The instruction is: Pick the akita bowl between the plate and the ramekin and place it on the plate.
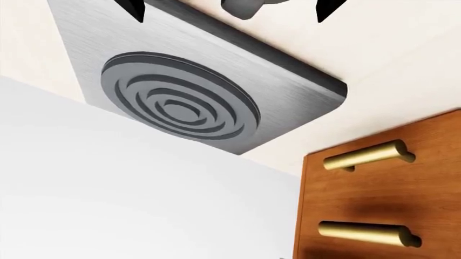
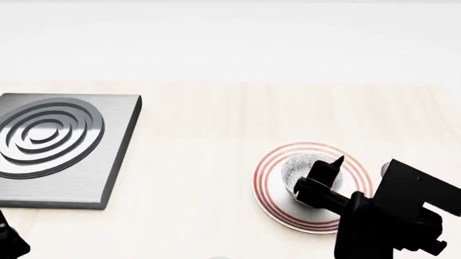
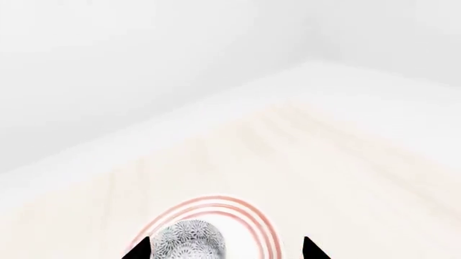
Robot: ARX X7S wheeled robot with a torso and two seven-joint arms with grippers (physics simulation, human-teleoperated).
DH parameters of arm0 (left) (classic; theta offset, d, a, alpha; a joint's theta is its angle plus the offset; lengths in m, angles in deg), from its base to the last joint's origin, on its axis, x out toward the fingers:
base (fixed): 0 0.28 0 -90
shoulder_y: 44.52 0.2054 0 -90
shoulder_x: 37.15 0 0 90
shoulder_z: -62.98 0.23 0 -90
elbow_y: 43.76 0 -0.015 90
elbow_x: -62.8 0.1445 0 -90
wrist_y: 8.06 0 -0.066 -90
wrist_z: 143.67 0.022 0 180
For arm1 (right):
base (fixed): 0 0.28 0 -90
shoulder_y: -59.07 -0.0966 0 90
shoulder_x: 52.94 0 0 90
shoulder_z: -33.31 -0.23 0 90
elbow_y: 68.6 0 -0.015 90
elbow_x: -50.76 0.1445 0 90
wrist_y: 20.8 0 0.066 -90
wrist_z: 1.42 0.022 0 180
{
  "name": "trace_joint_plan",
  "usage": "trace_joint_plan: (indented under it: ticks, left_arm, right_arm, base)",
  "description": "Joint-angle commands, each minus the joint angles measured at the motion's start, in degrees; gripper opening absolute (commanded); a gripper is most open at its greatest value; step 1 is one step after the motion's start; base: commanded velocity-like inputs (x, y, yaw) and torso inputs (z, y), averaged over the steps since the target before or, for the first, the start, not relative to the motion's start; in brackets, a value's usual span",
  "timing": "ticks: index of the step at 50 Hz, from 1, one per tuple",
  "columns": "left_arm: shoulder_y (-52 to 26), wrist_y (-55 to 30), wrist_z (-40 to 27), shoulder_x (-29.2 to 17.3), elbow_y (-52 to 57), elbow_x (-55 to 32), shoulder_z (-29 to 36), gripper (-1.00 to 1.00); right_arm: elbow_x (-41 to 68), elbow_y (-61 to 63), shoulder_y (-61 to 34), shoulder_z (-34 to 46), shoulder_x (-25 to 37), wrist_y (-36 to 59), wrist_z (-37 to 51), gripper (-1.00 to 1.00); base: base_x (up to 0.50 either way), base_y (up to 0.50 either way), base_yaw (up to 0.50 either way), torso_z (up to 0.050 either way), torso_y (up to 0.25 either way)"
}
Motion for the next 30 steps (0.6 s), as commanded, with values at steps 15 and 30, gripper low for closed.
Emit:
trace_joint_plan:
  ticks: [15, 30]
  left_arm:
    - [0.2, 0.2, -0.1, -0.2, 0.4, -0.2, 0.2, 1.0]
    - [0.0, 0.7, 0.0, -0.2, 0.0, -0.1, 0.4, 1.0]
  right_arm:
    - [-0.5, 9.6, 11.6, 2.8, 2.9, -5.2, 1.2, 1.0]
    - [-1.5, 9.6, 15.0, 3.4, 3.7, -10.0, 1.4, 1.0]
  base:
    - [0.0, 0.0, 0.0, 0.0, 0.0]
    - [0.0, 0.0, 0.0, 0.0, 0.0]
